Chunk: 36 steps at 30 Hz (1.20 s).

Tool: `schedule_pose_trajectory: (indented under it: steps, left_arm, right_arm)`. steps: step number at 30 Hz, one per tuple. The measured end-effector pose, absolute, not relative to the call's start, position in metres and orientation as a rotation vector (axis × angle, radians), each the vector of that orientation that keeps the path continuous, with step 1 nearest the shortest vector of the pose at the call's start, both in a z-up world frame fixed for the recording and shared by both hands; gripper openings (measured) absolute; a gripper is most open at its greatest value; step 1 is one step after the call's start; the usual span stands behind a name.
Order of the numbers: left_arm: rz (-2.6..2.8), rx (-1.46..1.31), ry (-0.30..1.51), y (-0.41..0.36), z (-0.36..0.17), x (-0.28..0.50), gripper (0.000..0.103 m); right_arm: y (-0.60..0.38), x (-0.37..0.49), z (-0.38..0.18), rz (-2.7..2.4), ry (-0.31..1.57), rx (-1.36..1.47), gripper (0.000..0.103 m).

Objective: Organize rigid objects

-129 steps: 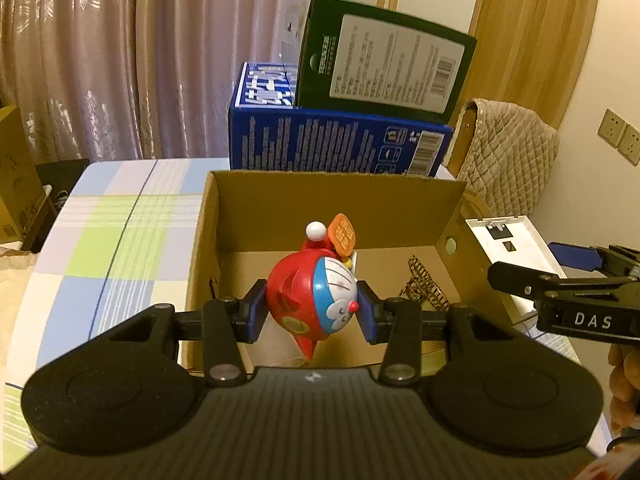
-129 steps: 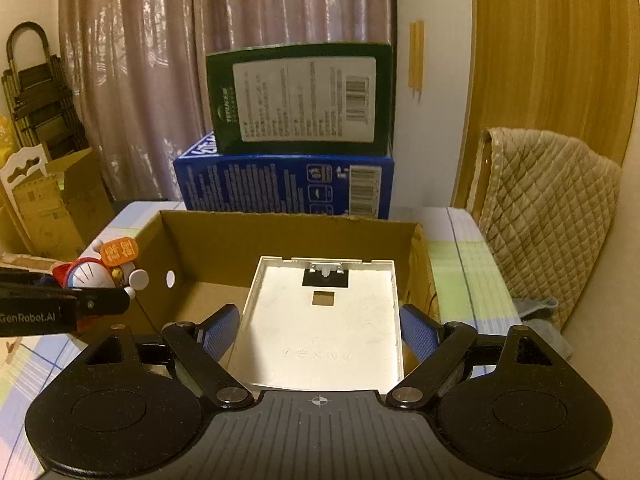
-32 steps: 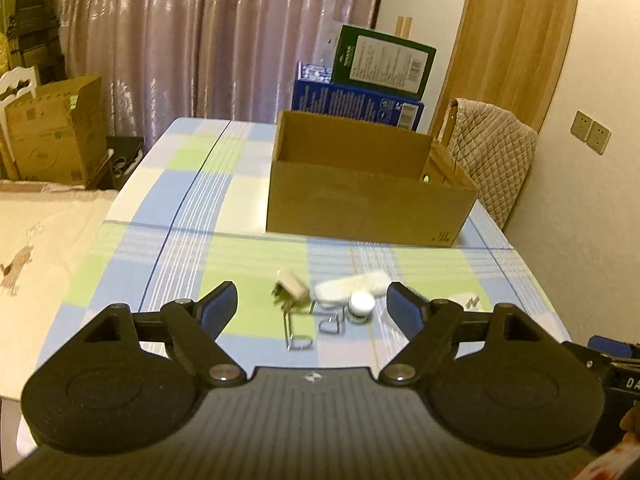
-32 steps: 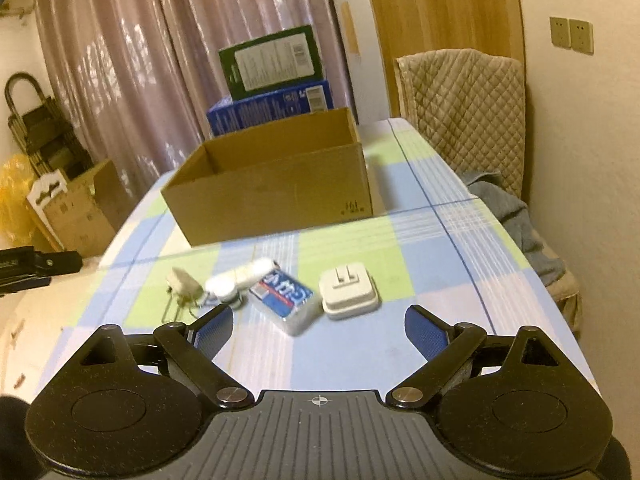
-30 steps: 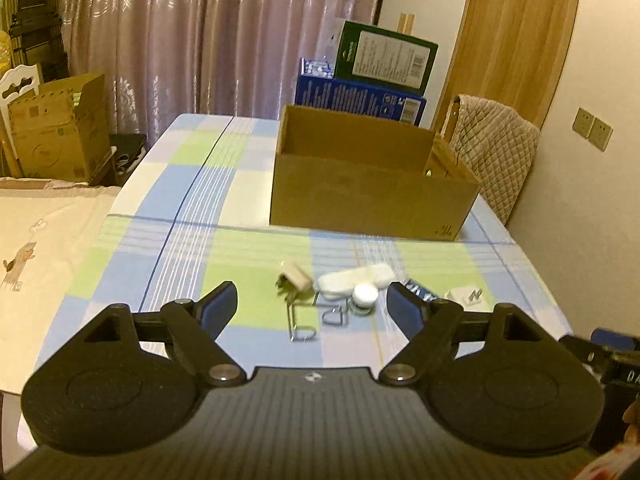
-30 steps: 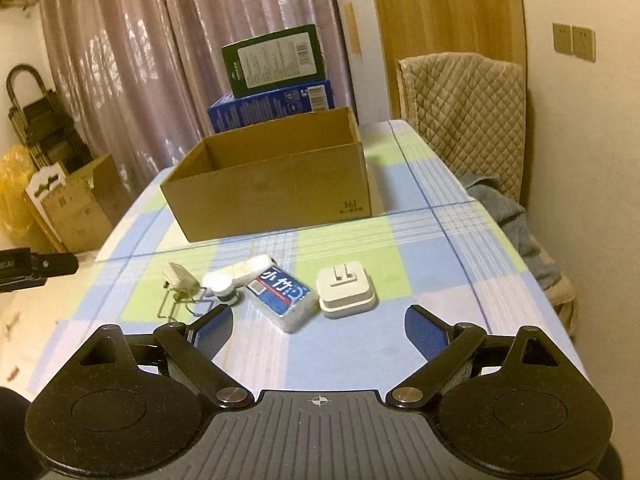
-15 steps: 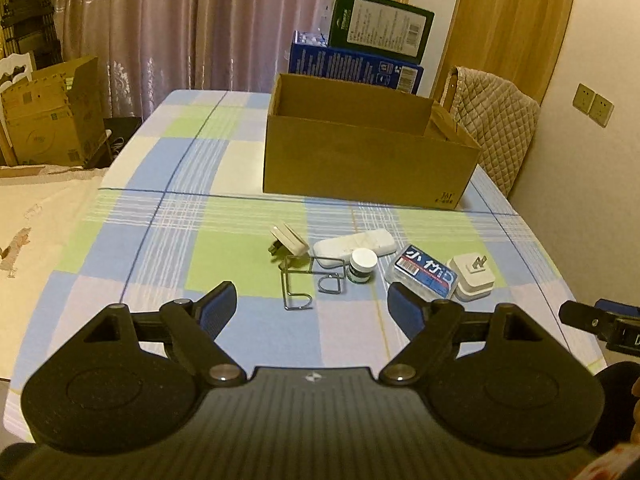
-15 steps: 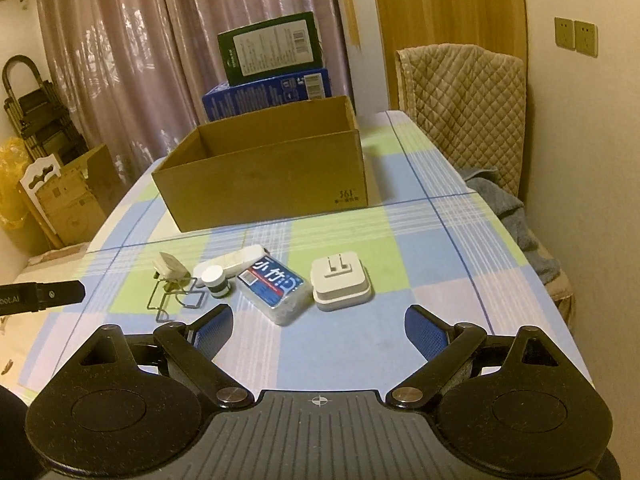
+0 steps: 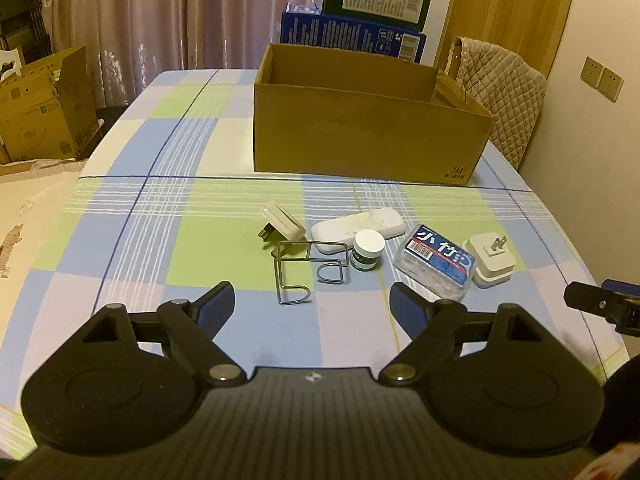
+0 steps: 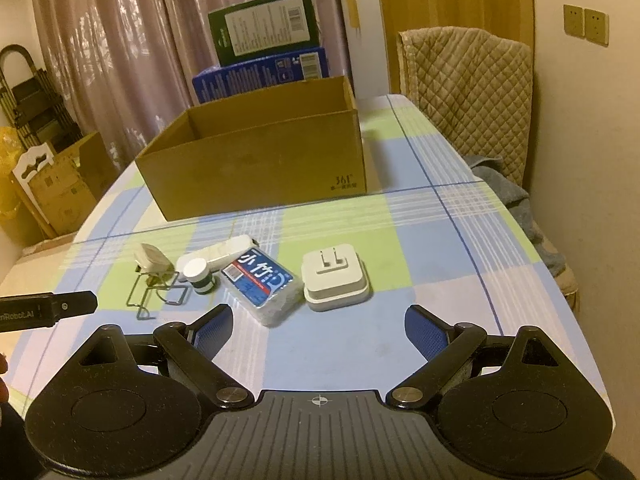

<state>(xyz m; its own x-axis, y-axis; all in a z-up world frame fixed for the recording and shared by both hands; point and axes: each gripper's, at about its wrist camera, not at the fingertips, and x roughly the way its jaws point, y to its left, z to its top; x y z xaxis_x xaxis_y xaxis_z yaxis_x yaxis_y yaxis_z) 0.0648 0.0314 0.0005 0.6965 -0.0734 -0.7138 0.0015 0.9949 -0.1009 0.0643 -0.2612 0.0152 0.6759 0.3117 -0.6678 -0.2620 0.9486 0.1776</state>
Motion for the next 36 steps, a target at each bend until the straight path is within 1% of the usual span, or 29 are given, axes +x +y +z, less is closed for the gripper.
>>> schedule_pose_trajectory:
  steps: [10, 15, 16, 20, 23, 26, 30, 36]
  left_arm:
    - [-0.055, -0.078, 0.821, 0.033, -0.022, 0.09, 0.083]
    - [-0.06, -0.069, 0.833, 0.036, -0.033, 0.103, 0.083]
    - [-0.059, -0.073, 0.836, 0.037, -0.035, 0.105, 0.083]
    - [-0.058, -0.075, 0.846, 0.041, -0.042, 0.111, 0.083]
    - [-0.06, -0.081, 0.849, 0.043, -0.046, 0.115, 0.083]
    - [-0.075, -0.096, 0.835, 0.045, -0.048, 0.117, 0.083]
    - [-0.09, -0.105, 0.827, 0.048, -0.052, 0.12, 0.084]
    - [-0.101, -0.1, 0.84, 0.045, -0.058, 0.124, 0.086]
  right_arm:
    - [-0.243, 0.095, -0.002, 0.442, 0.775, 0.034, 0.09]
    - [-0.221, 0.114, -0.016, 0.537, 0.776, -0.043, 0.09]
    - [-0.216, 0.119, -0.021, 0.549, 0.784, -0.061, 0.088]
    - [-0.196, 0.134, -0.035, 0.605, 0.797, -0.155, 0.07]
    - [-0.183, 0.145, -0.047, 0.629, 0.8, -0.207, 0.066]
    - [-0.171, 0.154, -0.057, 0.633, 0.802, -0.253, 0.063]
    - [-0.158, 0.162, -0.065, 0.637, 0.791, -0.316, 0.063]
    - [-0.15, 0.174, -0.074, 0.637, 0.823, -0.346, 0.063]
